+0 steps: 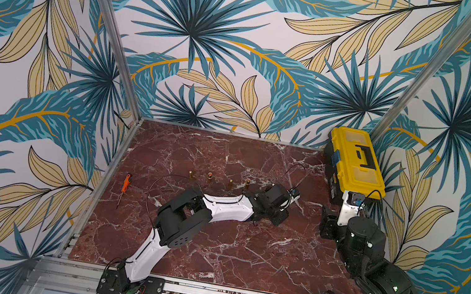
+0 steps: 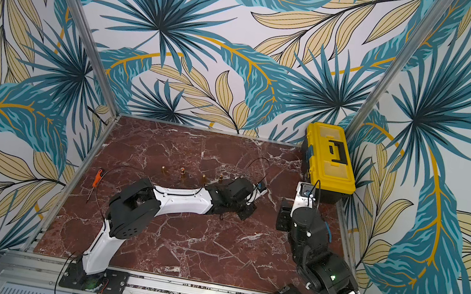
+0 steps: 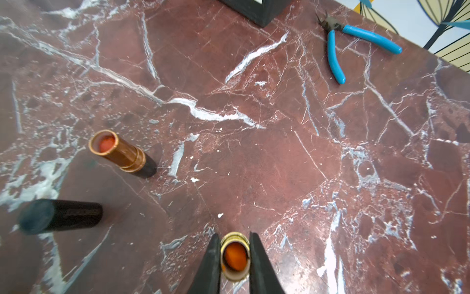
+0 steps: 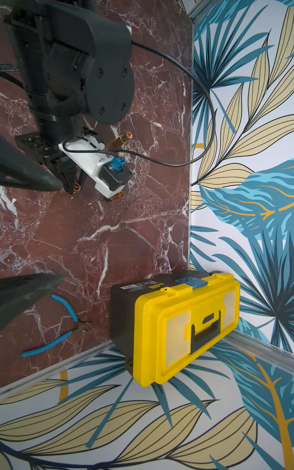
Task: Open the lipstick cap
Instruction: Place the lipstick at the center of the board.
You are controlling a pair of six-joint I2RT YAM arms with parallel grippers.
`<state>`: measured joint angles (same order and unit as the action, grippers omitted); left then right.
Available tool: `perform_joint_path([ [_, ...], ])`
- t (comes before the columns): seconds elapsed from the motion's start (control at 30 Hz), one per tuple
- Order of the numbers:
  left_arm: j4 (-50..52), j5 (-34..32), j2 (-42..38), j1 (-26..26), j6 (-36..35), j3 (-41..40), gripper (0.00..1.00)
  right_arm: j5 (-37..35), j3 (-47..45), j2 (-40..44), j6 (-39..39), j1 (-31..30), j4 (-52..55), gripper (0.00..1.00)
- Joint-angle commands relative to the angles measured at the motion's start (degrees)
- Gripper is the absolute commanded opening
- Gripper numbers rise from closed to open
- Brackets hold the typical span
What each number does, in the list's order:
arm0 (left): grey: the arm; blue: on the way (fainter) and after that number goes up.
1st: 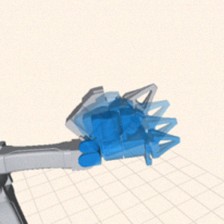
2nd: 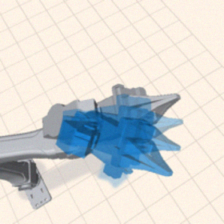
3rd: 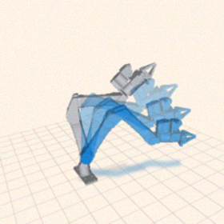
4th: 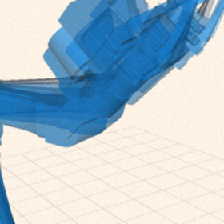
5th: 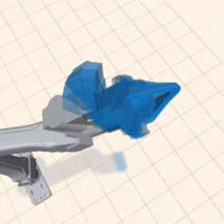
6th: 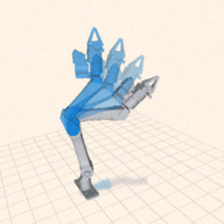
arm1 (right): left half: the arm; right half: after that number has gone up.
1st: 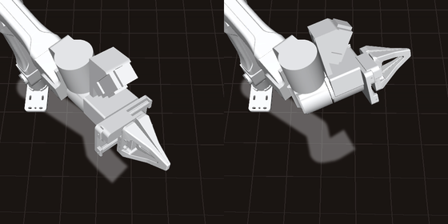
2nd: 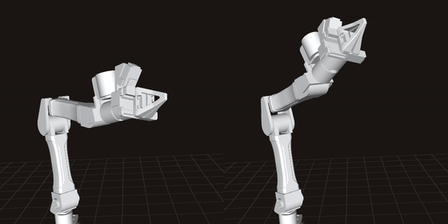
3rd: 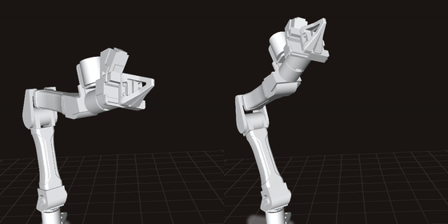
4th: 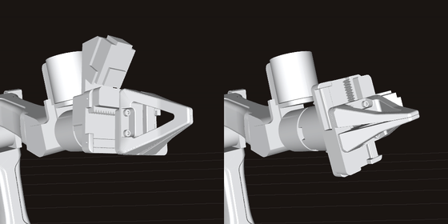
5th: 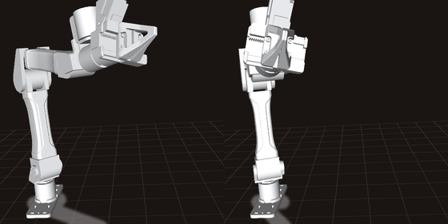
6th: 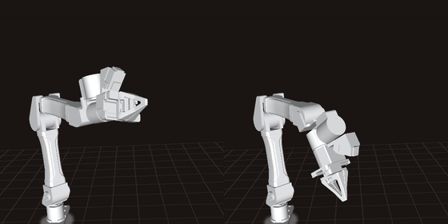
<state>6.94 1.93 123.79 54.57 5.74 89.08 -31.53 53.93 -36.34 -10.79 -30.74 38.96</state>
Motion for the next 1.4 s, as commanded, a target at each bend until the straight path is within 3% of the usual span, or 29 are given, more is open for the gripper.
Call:
perform_joint_path([
  [0.0,-1.8,-1.0,0.7,0.1,-0.7,-0.4,0.07,-0.9,-1.2,0.5,-0.4,-0.1,0.8,0.53],
  [0.3,-1.6,-1.9,1.5,0.2,-1.1,0.2,0.09,-1.4,-1.8,0.7,-0.5,-0.1,0.9,0.54],
  [1.1,-1.5,-1.6,2.9,0.2,-1.3,1.3,0.34,-0.8,-3.3,1.5,-0.6,-0.1,-1.1,0.56],
  [1.37,-1.5,-4.7,-1.1,0.1,-0.6,0.6,0.40,-0.5,-3.5,1.7,-0.4,-0.1,-1.3,0.56],
])
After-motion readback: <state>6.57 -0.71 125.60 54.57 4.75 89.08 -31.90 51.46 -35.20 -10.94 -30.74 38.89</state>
